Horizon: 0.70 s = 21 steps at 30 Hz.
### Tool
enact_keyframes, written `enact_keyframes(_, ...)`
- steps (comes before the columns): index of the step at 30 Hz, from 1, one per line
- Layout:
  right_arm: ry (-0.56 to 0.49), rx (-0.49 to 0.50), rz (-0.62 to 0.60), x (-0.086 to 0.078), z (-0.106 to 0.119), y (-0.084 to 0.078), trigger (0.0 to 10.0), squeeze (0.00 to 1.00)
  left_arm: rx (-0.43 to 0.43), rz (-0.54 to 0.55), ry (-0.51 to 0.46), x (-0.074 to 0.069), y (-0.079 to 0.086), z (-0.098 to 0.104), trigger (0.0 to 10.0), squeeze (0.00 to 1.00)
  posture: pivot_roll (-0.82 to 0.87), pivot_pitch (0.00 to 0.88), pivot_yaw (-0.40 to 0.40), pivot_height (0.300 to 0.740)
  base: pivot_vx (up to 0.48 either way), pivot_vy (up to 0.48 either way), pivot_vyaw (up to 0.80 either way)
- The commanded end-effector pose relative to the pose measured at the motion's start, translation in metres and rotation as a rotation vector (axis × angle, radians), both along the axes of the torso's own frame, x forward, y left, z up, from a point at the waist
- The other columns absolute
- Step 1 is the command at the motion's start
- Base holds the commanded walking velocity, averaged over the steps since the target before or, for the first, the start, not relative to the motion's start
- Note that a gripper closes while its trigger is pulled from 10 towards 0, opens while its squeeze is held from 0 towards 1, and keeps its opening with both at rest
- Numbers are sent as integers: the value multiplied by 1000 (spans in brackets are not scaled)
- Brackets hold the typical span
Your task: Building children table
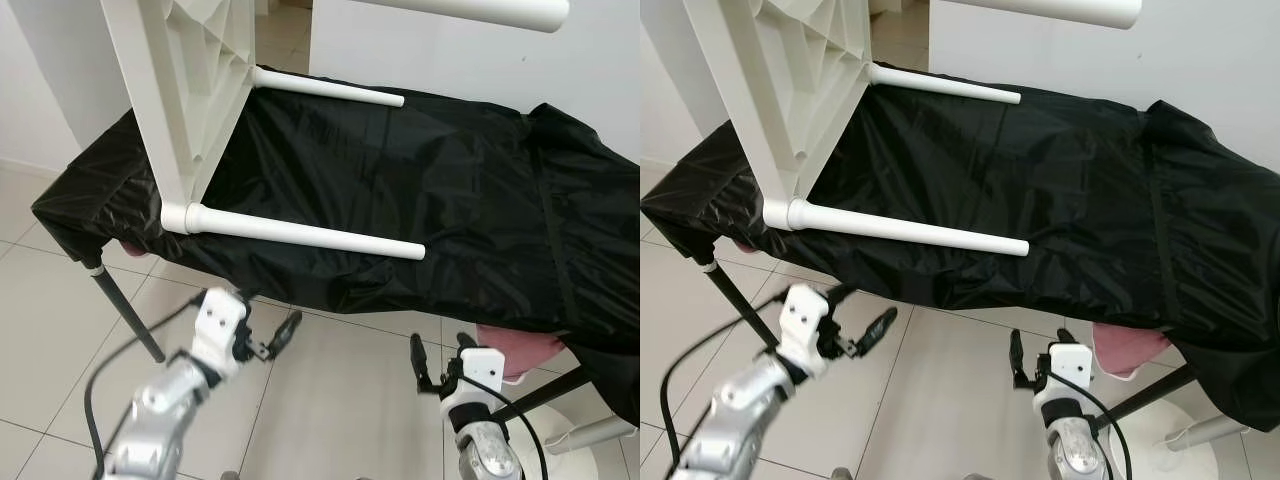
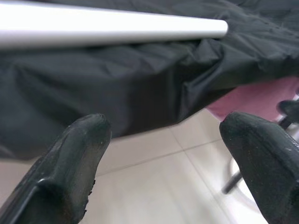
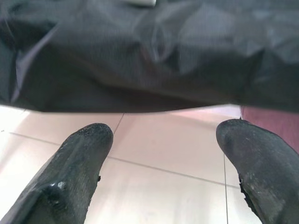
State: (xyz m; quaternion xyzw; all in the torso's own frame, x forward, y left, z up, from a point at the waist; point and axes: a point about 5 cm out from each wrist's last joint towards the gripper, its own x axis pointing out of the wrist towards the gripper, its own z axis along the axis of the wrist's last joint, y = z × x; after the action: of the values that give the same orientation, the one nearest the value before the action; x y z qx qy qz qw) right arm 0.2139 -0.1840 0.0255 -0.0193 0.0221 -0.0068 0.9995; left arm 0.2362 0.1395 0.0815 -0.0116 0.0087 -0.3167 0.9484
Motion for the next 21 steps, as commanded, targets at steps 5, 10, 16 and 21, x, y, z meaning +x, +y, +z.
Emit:
enact_keyframes(5,201,-73,44,-8,-35,-6,10000,0,-111,103,255,-15,13,-59,10000,0,-2,0,-51,740,0,0,0)
enact_keyframes(10,291,-100,86,-14,-52,-9,10000,0,-51,149,350,-23,17,-86,10000,0,-7,0,-48,740,0,0,0)
enact_keyframes(16,517,-55,46,-30,-82,-18,10000,0,70,371,583,-30,34,-130,10000,0,-12,0,-42,740,0,0,0)
enact_keyframes(21,602,57,50,-35,-92,-13,10000,0,127,428,603,-23,43,-132,10000,0,-11,0,-35,740,0,0,0)
